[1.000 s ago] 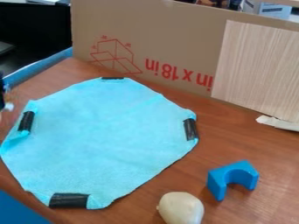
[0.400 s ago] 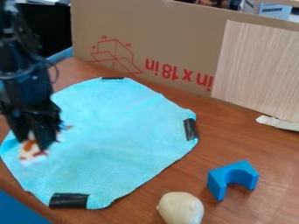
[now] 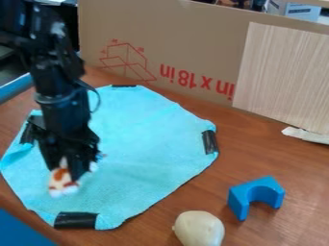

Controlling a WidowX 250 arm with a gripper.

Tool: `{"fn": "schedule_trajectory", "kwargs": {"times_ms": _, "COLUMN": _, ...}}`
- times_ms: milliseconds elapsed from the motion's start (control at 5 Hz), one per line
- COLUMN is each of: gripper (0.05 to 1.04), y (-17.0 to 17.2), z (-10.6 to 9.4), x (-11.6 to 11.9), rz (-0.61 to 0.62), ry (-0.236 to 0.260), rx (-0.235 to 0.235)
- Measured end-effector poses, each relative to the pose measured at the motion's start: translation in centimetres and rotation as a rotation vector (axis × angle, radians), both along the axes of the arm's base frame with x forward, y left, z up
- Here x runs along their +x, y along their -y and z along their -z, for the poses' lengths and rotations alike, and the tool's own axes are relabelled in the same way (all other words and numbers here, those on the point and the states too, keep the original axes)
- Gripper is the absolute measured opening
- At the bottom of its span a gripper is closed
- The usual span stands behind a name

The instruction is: Move the figure the bottom edge of the cloth

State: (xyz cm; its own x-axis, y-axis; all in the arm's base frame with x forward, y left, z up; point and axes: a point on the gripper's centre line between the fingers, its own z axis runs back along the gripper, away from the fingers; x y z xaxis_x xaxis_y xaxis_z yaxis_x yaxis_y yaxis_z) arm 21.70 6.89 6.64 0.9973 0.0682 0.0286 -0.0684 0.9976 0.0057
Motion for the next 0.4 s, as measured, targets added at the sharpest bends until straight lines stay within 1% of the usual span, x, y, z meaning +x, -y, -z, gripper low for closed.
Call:
{"fn": "schedule_trajectory", "kwargs": {"times_ms": 200, "gripper": 0.577, "y": 1.35, "z": 0.84, "x": 0.80, "rz": 0.006, "ry": -0.011, "rx": 0.012}}
{"fn": "schedule_trajectory", "kwargs": {"times_ms": 400, "gripper": 0.875, "y": 1.18, "z": 0.46, "x": 1.79, "rz": -0.001, "ry": -0.016, "rx": 0.016}}
